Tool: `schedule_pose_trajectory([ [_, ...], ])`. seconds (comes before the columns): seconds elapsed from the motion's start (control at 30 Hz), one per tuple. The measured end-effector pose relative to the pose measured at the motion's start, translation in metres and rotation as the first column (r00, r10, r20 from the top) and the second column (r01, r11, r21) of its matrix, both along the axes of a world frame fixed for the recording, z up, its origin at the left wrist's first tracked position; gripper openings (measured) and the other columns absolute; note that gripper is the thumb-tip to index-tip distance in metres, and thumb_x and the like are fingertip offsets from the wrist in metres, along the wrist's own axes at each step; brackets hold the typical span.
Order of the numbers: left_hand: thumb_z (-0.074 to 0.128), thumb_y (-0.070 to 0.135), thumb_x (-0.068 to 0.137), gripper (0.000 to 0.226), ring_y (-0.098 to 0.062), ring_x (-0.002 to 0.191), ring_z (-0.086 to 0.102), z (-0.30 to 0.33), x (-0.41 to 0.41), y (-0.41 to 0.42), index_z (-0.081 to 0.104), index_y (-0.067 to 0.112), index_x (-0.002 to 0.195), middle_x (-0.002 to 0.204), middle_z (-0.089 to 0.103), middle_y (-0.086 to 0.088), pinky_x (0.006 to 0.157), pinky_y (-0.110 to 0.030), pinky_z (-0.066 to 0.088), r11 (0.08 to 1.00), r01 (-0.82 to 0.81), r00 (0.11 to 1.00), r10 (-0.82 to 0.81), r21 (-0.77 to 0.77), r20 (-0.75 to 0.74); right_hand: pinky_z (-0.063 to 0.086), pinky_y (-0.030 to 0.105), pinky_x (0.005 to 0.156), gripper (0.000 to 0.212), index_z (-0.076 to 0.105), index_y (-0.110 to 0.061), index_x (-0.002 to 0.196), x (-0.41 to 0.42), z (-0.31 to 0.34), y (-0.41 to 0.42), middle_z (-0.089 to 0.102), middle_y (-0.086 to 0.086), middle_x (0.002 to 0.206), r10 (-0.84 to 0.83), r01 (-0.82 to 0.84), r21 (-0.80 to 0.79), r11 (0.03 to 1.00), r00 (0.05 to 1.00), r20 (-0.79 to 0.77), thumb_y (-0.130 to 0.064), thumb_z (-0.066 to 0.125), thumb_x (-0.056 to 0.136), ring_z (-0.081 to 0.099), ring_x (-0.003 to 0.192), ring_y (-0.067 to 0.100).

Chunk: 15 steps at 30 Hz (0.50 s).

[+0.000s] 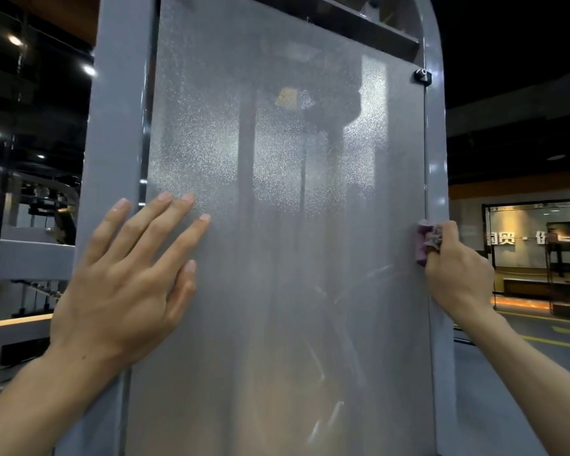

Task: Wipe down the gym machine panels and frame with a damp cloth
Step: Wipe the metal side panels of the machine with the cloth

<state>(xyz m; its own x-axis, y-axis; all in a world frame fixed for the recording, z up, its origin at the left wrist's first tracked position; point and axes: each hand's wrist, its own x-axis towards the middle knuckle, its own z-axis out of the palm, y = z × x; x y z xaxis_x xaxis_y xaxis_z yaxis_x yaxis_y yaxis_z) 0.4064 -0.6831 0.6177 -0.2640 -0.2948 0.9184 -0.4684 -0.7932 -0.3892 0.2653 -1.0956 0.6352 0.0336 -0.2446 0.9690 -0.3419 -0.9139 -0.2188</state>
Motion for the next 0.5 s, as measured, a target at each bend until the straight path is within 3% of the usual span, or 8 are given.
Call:
schedule_pose_trajectory([
  [0.1,0.044,0.025,0.103,0.049,-0.030,0.147,0.045,-0.001,0.000,-0.001,0.056,0.012,0.148,0.160,0.046,-0.010,0.124,-0.054,0.026,1.000,0.000,1.000,0.000,-0.012,0.006,0.043,0.042,0.057,0.014,0.044,-0.011,0.111,-0.001,0.002,0.008,0.057,0.013,0.071,0.056,-0.056,0.065,0.996,0.998,-0.003,-0.008,0.050,0.099,0.052,0.060,0.033],
  [0.23,0.044,0.025,0.103,0.048,-0.030,0.147,0.044,0.000,-0.001,-0.001,0.057,0.012,0.148,0.160,0.046,-0.010,0.124,-0.054,0.026,1.000,0.009,1.000,-0.009,-0.007,0.002,0.051,0.048,0.052,0.022,0.042,-0.015,0.109,0.006,-0.005,0.015,0.058,0.009,0.064,0.081,-0.082,-0.031,0.996,0.996,-0.025,-0.003,0.054,0.096,0.055,0.052,0.035],
  [0.3,0.044,0.025,0.103,0.049,-0.031,0.147,0.044,0.000,-0.002,0.000,0.056,0.012,0.148,0.159,0.046,-0.011,0.124,-0.055,0.026,1.000,0.009,1.000,-0.009,-0.008,-0.005,0.046,0.039,0.047,0.017,0.044,-0.012,0.109,0.003,-0.012,0.004,0.056,0.009,0.063,0.065,-0.064,0.023,0.998,0.998,-0.018,-0.003,0.053,0.097,0.052,0.049,0.030],
  [0.4,0.043,0.025,0.103,0.049,-0.030,0.147,0.044,-0.001,-0.003,0.000,0.056,0.013,0.148,0.159,0.046,-0.010,0.125,-0.053,0.025,1.000,0.012,1.000,-0.012,-0.013,-0.007,0.025,0.026,0.048,0.015,0.047,-0.009,0.110,-0.005,-0.020,-0.007,0.051,0.004,0.062,0.041,-0.040,0.067,0.997,0.999,0.001,-0.002,0.052,0.097,0.041,0.047,0.021],
  [0.5,0.042,0.026,0.104,0.048,-0.030,0.148,0.044,0.000,-0.003,0.001,0.056,0.013,0.148,0.160,0.046,-0.010,0.126,-0.053,0.024,1.000,0.018,1.000,-0.018,-0.012,-0.013,0.032,0.032,0.049,0.017,0.048,-0.009,0.108,0.000,-0.016,0.007,0.055,0.009,0.066,0.066,-0.066,0.035,0.997,0.998,-0.017,0.000,0.054,0.095,0.047,0.052,0.028],
])
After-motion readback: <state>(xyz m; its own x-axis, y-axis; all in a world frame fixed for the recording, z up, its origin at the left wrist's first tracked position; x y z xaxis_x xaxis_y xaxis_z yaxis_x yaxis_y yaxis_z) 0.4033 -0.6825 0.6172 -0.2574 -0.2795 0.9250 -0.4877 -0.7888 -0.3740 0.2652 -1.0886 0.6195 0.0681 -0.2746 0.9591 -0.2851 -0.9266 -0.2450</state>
